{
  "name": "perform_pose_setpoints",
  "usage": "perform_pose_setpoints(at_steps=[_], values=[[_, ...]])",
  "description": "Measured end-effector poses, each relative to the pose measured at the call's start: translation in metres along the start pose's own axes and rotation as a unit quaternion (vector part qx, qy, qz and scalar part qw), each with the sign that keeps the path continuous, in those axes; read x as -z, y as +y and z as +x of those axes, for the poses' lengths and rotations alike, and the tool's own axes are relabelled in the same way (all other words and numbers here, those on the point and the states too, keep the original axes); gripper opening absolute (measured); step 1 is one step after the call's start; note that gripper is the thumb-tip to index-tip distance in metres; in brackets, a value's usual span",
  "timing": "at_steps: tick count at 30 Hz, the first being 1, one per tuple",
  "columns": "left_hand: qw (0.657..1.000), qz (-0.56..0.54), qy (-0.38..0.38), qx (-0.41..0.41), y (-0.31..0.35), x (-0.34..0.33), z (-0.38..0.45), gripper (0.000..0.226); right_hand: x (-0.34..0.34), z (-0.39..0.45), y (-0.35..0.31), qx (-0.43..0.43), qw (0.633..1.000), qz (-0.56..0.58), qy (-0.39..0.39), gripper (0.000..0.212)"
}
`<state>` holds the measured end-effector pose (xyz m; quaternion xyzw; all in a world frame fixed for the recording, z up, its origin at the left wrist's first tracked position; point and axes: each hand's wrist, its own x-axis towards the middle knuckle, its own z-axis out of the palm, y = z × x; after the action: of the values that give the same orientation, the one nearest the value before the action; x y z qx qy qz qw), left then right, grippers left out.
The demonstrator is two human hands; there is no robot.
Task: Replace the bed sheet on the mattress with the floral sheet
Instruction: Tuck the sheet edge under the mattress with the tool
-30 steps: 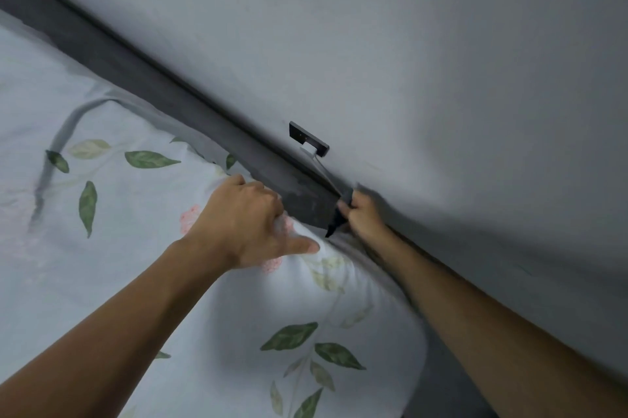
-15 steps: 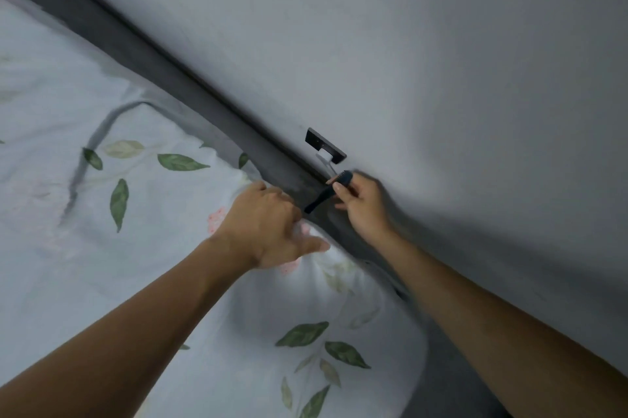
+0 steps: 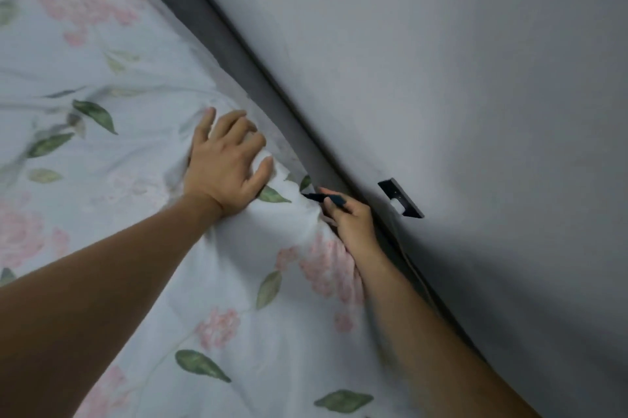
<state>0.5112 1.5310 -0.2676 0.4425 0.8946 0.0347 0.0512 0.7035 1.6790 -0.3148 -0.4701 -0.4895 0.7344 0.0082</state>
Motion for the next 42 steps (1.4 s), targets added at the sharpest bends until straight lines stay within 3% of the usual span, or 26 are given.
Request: perform_pose_setpoints(at_steps=[10, 18, 24, 27, 30, 34, 37, 40, 42], values=[[1.0, -0.002, -0.011, -0.008, -0.003, -0.002, 0.004, 0.042, -0.005, 0.016, -0.005, 0.026, 0.998, -0.032, 0.057, 0.029], [0.999, -0.006, -0.031, -0.02, -0.005, -0.009, 0.006, 0.042, -0.02, 0.055, 0.001, -0.04, 0.993, -0.009, 0.11, 0.024], [0.999, -0.009, 0.012, -0.043, -0.005, -0.011, 0.006, 0.042, -0.035, 0.077, -0.004, -0.011, 0.993, 0.01, 0.119, 0.025], [0.994, 0.001, 0.032, -0.102, -0.007, -0.001, 0.011, 0.037, -0.042, 0.067, -0.005, 0.0, 0.992, 0.025, 0.125, 0.024], [0.977, -0.007, -0.02, -0.212, -0.014, 0.012, 0.03, 0.047, -0.036, 0.065, -0.01, 0.016, 0.991, 0.043, 0.124, 0.021], [0.958, 0.051, -0.142, -0.242, -0.013, 0.026, 0.054, 0.063, -0.037, 0.075, -0.01, 0.011, 0.995, 0.044, 0.094, 0.022], [0.958, 0.028, -0.14, -0.25, -0.015, 0.033, 0.051, 0.063, -0.038, 0.086, -0.013, 0.001, 0.996, 0.04, 0.083, 0.024], [0.961, -0.052, -0.091, -0.255, -0.014, 0.044, 0.043, 0.045, -0.04, 0.098, -0.012, 0.008, 0.996, 0.017, 0.088, 0.022], [0.963, -0.02, -0.118, -0.242, -0.012, 0.048, 0.042, 0.043, -0.051, 0.108, -0.008, 0.007, 0.998, -0.019, 0.056, 0.02]])
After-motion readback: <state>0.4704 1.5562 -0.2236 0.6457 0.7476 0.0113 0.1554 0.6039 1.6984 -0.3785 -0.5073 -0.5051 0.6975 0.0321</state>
